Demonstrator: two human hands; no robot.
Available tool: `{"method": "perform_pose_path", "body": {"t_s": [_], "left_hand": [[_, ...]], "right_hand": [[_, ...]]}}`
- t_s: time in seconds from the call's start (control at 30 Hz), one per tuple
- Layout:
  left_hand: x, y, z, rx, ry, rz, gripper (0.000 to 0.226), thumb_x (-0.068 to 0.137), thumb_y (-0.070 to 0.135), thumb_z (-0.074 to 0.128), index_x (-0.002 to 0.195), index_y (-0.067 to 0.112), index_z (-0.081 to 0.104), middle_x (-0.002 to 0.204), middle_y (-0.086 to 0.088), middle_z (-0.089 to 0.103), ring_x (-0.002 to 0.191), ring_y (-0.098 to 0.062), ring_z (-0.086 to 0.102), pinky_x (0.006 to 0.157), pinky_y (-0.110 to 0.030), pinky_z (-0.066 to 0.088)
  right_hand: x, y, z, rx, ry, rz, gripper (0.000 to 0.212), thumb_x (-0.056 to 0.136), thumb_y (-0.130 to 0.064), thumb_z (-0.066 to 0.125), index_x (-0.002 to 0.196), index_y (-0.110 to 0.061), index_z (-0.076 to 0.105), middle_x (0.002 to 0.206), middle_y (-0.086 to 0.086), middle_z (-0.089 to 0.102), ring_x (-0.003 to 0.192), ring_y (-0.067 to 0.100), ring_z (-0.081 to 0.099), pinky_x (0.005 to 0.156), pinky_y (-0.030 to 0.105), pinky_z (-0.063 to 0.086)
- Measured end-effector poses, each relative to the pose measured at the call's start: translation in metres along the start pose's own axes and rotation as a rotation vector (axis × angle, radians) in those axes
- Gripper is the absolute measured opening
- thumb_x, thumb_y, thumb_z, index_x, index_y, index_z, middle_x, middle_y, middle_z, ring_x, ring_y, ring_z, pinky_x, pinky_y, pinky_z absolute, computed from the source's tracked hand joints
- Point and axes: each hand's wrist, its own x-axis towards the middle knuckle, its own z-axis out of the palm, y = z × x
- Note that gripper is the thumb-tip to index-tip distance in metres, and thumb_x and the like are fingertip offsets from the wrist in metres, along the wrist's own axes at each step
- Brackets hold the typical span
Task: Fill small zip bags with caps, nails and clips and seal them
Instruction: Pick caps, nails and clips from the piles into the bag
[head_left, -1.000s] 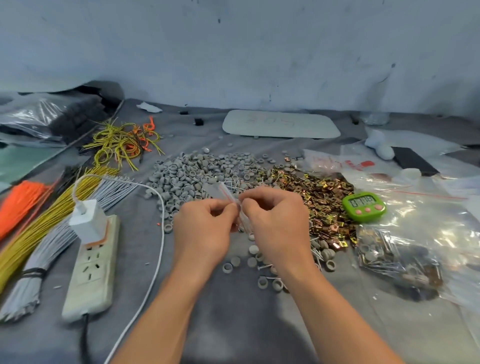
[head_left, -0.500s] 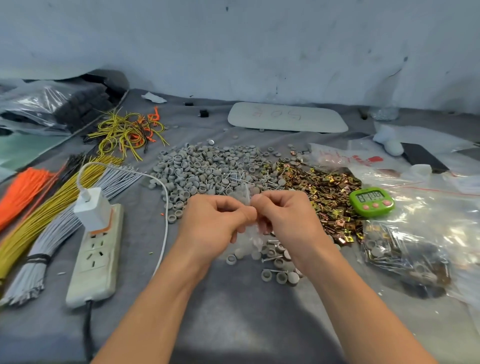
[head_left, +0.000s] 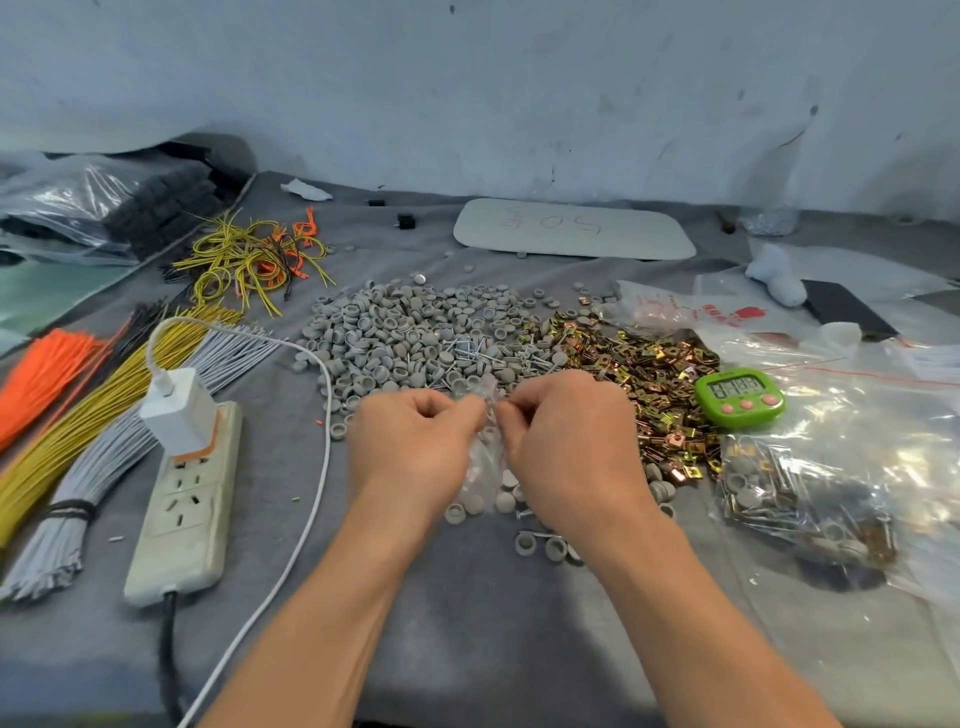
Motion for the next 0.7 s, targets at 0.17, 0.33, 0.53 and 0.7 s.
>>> {"method": "perform_pose_path", "body": {"t_s": [0.17,0.33,0.53,0.7], "left_hand": [[-0.003,-0.001,-0.013,0.362,0.193,0.238,0.019,0.069,0.036,0.071,0.059,0.022,0.064,0.052,0.014,0.06,0.05,-0.008,0.055,0.051,-0.025,0.039],[-0.017,-0.001,-0.002,0.648,-0.028,0.357,0.036,0.069,0.055,0.068,0.102,0.051,0.054,0.063,0.023,0.064,0.073,-0.008,0.064,0.067,-0.03,0.048],[-0.013,0.0,-0.007,0.372,-0.003,0.38,0.02,0.074,0.047,0.064,0.092,0.044,0.059,0.068,0.022,0.064,0.061,-0.002,0.06,0.064,-0.031,0.052],[-0.021,0.001,0.001,0.383,-0.119,0.427,0.033,0.07,0.066,0.063,0.092,0.046,0.049,0.068,0.027,0.066,0.059,0.0,0.061,0.06,-0.03,0.051]], "right_hand": [[-0.002,0.011,-0.002,0.025,-0.025,0.015,0.026,0.097,-0.033,0.069,0.075,-0.021,0.076,0.058,-0.01,0.066,0.054,0.004,0.061,0.05,0.017,0.045],[-0.001,0.021,-0.001,0.239,0.078,0.071,0.031,0.095,-0.031,0.07,0.065,-0.022,0.074,0.054,-0.01,0.067,0.053,0.007,0.063,0.045,0.021,0.045],[-0.002,0.024,-0.005,0.347,0.158,0.109,0.033,0.09,-0.03,0.068,0.059,-0.024,0.073,0.054,-0.013,0.068,0.047,0.004,0.062,0.048,0.021,0.048],[-0.003,0.02,-0.002,0.504,0.024,0.146,0.022,0.087,-0.022,0.069,0.067,-0.02,0.077,0.055,-0.001,0.068,0.046,0.006,0.053,0.047,0.026,0.044]]}}
